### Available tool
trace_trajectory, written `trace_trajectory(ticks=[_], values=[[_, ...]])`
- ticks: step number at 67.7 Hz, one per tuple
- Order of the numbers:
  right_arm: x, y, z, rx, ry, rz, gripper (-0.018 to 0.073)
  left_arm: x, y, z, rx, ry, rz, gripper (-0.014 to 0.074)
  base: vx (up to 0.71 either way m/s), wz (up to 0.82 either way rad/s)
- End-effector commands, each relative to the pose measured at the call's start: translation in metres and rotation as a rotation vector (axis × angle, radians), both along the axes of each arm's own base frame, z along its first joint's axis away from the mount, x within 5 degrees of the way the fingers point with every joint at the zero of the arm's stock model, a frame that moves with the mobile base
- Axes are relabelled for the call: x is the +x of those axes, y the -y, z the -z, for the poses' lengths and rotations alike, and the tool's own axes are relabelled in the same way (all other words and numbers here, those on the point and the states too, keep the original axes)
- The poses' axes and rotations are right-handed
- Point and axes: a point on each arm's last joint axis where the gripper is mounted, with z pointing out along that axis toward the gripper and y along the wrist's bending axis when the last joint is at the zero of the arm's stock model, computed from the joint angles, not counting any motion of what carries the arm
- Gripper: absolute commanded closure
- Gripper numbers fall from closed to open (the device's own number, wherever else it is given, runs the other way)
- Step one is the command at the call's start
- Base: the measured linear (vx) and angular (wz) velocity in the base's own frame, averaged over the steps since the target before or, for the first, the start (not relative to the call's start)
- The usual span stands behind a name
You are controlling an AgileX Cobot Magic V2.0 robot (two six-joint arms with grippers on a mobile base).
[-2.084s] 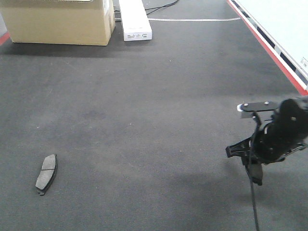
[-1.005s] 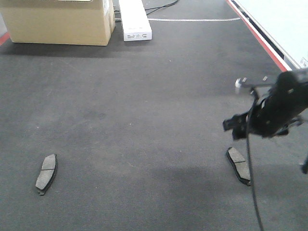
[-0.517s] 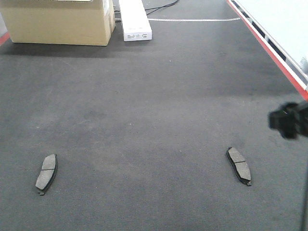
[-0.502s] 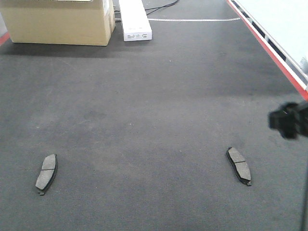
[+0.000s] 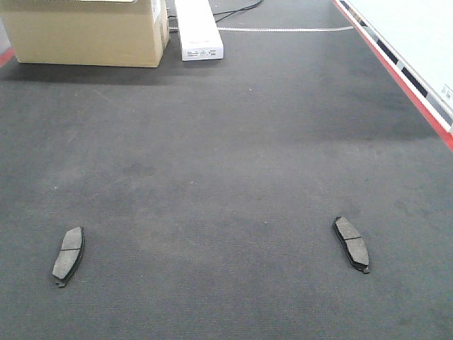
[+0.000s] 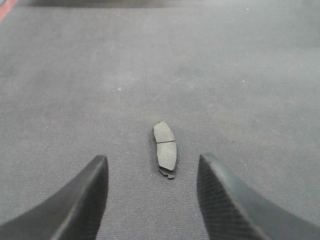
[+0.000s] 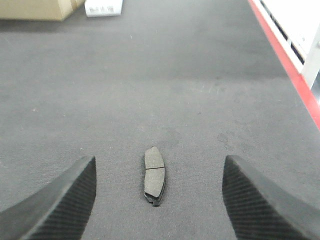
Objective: Move and align brake pads A on conveyor
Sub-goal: 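Raise the empty right gripper away from the belt, then drive the base back from the conveyor and turn away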
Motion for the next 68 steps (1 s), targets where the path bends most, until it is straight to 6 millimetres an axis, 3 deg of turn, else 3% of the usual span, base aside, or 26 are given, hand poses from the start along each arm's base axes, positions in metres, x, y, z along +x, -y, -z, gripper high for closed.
trace_trajectory(ticks=[1, 18, 68], values=[[-0.011, 0.002, -0.007, 0.007, 0.124, -0.001, 0.0068, 0.003, 0.001, -0.012, -0.008, 0.083, 0.007, 0.0221, 0.00, 0.00], [-0.032, 0.005, -0.009, 0.016, 0.199, 0.002, 0.0072, 0.003, 0.001, -0.012, -0.008, 0.083, 0.007, 0.0221, 0.00, 0.00], [-0.032, 0.005, -0.007, 0.014, 0.181, 0.003, 0.0072, 0.003, 0.001, -0.012, -0.008, 0.083, 0.007, 0.0221, 0.00, 0.00]])
